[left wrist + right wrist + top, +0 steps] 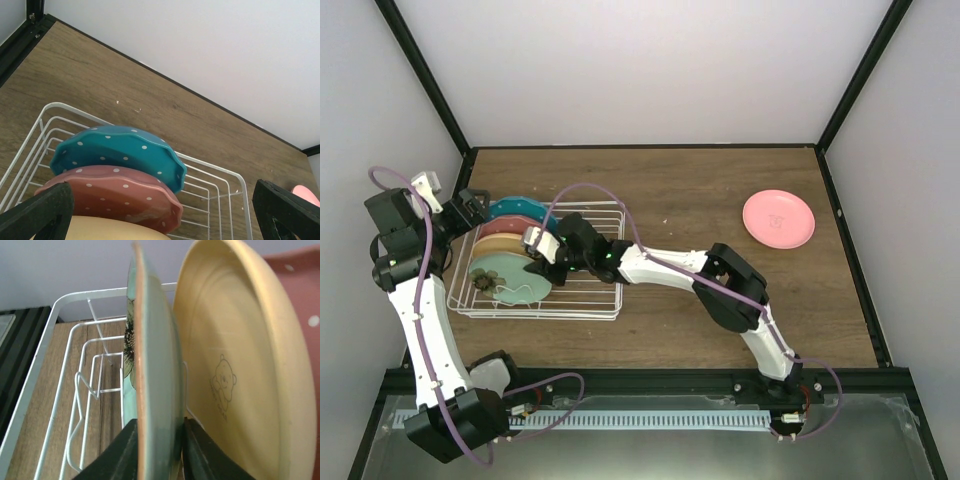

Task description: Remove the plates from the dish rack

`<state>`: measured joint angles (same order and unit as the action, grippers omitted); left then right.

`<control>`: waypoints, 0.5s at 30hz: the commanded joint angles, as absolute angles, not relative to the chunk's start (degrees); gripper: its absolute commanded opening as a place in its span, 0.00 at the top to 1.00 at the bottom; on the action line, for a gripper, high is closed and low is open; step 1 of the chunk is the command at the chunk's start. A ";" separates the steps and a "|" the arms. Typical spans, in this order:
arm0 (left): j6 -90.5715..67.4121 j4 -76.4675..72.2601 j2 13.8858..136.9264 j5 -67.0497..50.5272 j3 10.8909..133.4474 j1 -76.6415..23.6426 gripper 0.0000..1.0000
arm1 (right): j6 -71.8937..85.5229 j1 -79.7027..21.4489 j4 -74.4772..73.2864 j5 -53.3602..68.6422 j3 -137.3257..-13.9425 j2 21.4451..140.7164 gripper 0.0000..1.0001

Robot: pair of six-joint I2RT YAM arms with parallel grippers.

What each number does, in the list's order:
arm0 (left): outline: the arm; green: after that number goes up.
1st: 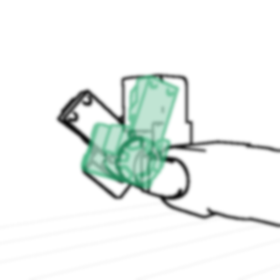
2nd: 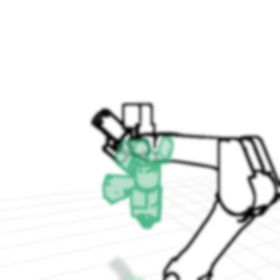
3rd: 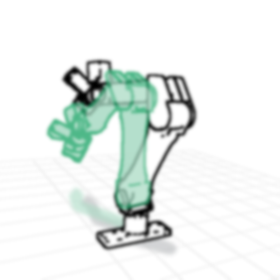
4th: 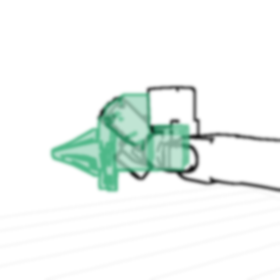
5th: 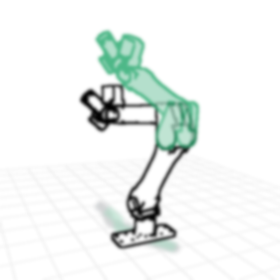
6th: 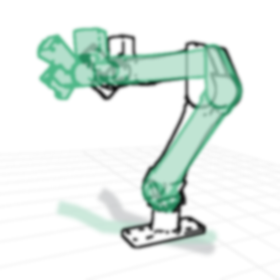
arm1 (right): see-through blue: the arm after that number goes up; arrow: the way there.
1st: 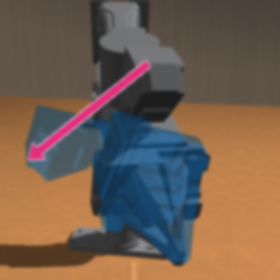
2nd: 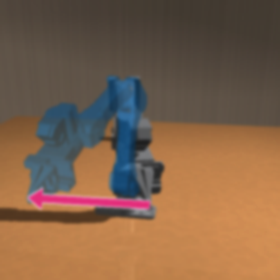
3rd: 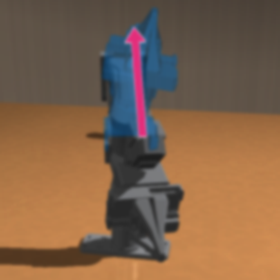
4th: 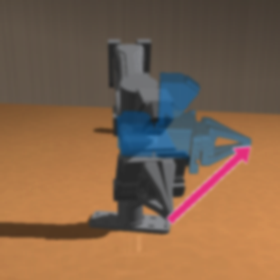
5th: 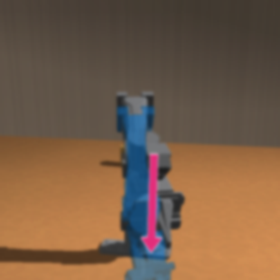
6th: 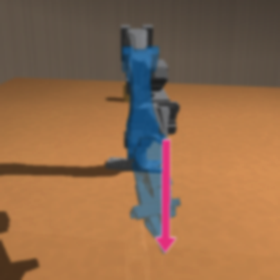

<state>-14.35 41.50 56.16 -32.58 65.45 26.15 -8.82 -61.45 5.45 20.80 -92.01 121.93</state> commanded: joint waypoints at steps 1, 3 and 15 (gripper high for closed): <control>-14.35 41.34 55.37 -33.57 64.77 26.10 0.00 | -8.95 -62.17 6.18 20.53 -92.25 120.33 0.81; -14.49 41.23 55.33 -33.64 64.69 26.14 0.00 | -8.87 -62.21 5.66 20.72 -92.20 120.16 0.88; -15.01 41.03 54.24 -34.36 63.03 26.15 0.00 | -7.21 -62.70 4.74 21.57 -90.18 118.48 0.99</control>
